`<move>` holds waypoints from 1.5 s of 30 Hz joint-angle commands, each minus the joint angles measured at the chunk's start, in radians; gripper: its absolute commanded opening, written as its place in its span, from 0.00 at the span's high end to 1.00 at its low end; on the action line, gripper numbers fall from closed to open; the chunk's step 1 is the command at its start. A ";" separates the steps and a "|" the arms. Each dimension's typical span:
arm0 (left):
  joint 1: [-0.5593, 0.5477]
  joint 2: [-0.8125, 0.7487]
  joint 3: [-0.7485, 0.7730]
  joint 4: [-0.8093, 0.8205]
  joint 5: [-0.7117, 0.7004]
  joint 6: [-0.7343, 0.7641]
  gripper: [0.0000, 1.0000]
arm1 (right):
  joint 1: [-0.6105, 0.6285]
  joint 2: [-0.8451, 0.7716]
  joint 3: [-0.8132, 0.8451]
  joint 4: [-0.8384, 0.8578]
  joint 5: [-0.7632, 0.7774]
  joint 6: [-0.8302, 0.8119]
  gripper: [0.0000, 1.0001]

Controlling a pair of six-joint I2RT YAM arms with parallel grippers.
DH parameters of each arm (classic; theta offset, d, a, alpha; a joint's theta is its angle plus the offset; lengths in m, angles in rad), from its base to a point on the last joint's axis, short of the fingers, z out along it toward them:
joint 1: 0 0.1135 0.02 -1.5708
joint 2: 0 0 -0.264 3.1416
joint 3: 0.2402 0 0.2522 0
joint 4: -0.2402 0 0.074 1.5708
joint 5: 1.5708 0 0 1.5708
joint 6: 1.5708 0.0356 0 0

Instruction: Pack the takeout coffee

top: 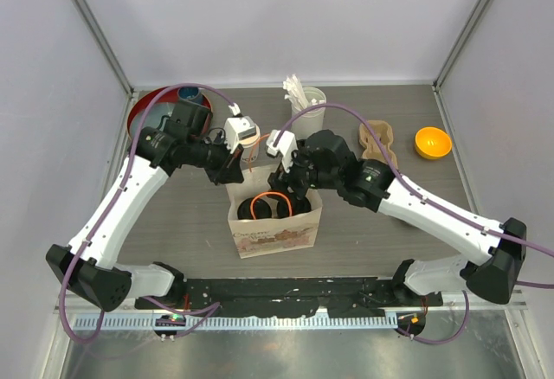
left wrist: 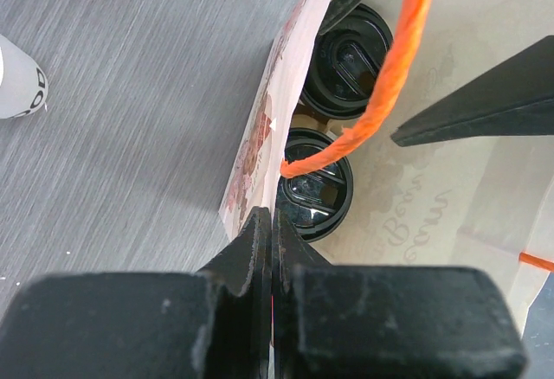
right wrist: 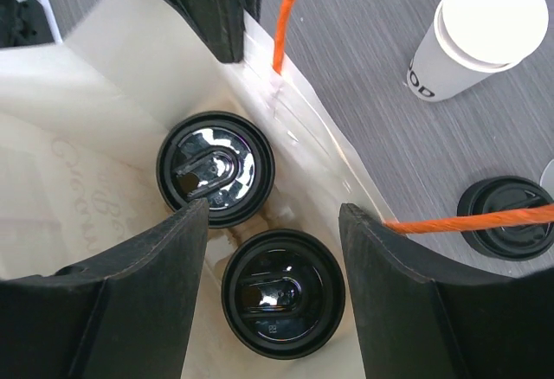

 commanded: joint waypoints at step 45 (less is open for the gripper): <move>0.000 0.038 0.083 -0.015 -0.129 0.096 1.00 | -0.580 0.105 0.149 0.271 0.097 0.280 0.56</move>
